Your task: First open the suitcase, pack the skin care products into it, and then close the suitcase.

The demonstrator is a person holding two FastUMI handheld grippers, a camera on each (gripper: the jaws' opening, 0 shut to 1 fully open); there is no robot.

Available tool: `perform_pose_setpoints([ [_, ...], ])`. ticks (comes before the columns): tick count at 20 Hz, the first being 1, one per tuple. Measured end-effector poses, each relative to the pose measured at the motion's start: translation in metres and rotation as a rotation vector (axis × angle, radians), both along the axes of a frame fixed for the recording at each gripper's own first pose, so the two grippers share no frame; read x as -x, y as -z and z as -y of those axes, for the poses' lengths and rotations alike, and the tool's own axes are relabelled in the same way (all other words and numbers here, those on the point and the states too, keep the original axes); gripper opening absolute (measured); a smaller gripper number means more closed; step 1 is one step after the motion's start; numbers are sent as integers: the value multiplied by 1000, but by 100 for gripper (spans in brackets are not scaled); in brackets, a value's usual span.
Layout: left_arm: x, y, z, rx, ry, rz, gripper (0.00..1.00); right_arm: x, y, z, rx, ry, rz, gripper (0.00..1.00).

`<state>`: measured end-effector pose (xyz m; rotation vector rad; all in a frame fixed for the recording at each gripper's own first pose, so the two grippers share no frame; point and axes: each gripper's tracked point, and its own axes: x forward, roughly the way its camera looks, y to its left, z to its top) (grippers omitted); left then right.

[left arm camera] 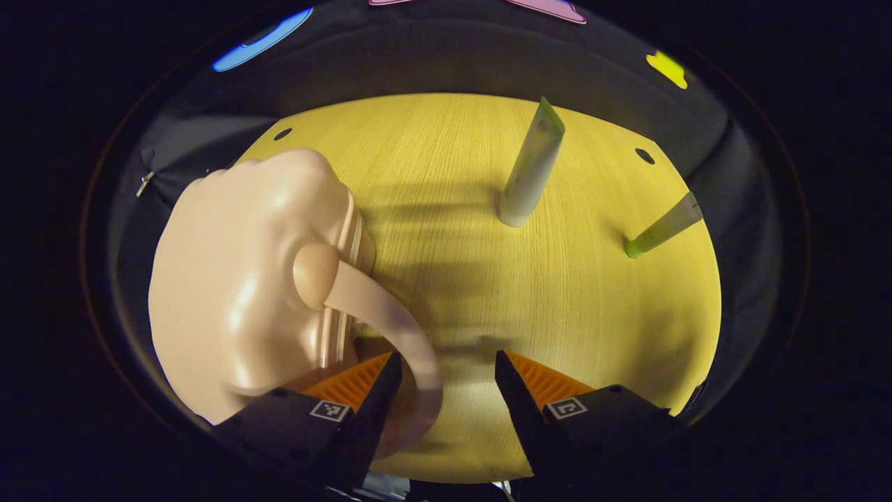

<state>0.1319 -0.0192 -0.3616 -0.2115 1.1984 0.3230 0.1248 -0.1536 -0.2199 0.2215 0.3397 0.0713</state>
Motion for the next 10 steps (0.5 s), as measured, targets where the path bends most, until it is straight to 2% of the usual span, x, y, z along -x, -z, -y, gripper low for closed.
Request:
perform_pose_setpoints([
  [1,3,3,-3,0,-2,-16,83,-3,3,1,-3,-8,-6,98],
  [2,6,3,-7,-12,2,-39,74,-5,4,1,-14,-16,-13,98],
  [4,9,-5,-6,-5,36,-49,18,-7,6,-1,-33,-31,-20,98],
  [5,7,-10,-5,-3,76,-42,20,-9,7,-2,-32,-37,-21,98],
  [7,7,-35,-6,-11,120,-31,18,-11,6,-9,-36,-66,-16,98],
  [10,9,-94,-13,63,118,33,15,-15,-10,-39,-93,-139,9,97],
])
